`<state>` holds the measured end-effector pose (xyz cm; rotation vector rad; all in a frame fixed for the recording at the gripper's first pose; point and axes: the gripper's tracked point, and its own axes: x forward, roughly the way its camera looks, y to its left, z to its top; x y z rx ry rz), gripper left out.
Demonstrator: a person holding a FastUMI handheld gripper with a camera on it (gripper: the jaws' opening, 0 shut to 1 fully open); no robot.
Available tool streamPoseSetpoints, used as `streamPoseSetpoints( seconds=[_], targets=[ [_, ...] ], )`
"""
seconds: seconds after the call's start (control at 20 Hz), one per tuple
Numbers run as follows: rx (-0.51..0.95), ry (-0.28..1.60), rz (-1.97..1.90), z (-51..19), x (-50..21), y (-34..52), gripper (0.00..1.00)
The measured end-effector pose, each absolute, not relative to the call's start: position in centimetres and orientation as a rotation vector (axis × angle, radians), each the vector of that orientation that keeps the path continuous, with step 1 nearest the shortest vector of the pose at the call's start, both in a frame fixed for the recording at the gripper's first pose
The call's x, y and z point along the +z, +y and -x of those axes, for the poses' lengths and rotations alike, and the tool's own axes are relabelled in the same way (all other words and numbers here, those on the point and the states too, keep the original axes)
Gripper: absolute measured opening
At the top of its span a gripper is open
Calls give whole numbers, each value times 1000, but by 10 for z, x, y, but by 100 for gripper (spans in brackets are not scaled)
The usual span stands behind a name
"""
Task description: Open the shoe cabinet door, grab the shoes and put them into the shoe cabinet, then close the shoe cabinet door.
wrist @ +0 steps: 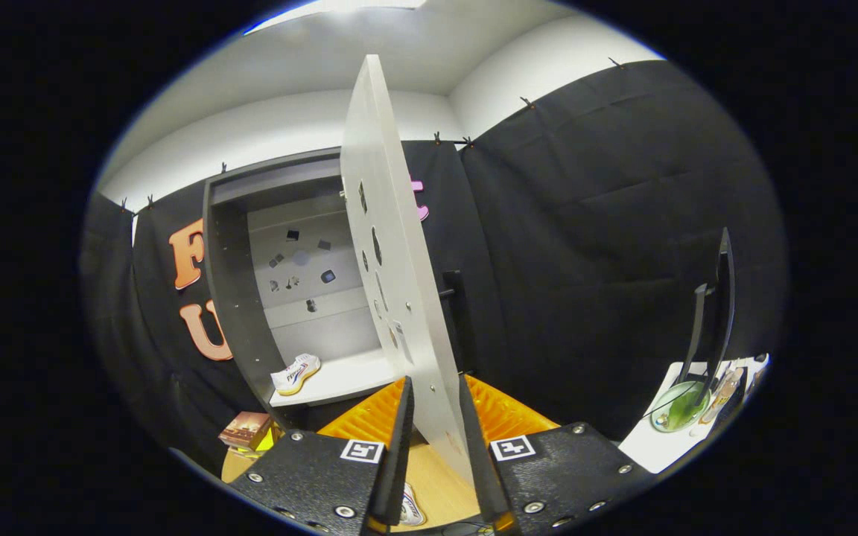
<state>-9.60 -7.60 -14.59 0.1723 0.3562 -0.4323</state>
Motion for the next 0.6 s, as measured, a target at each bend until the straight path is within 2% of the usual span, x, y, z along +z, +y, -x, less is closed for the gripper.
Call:
streamPoseSetpoints(
  seconds=[0.1, 0.25, 0.35, 0.6],
  targets=[
    [-406, 412, -187, 92, -163, -53, 47],
    [-315, 476, -234, 82, -191, -13, 75],
    [-272, 514, -229, 77, -216, 2, 84],
    [-160, 758, -268, 92, -318, 47, 93]
  ],
)
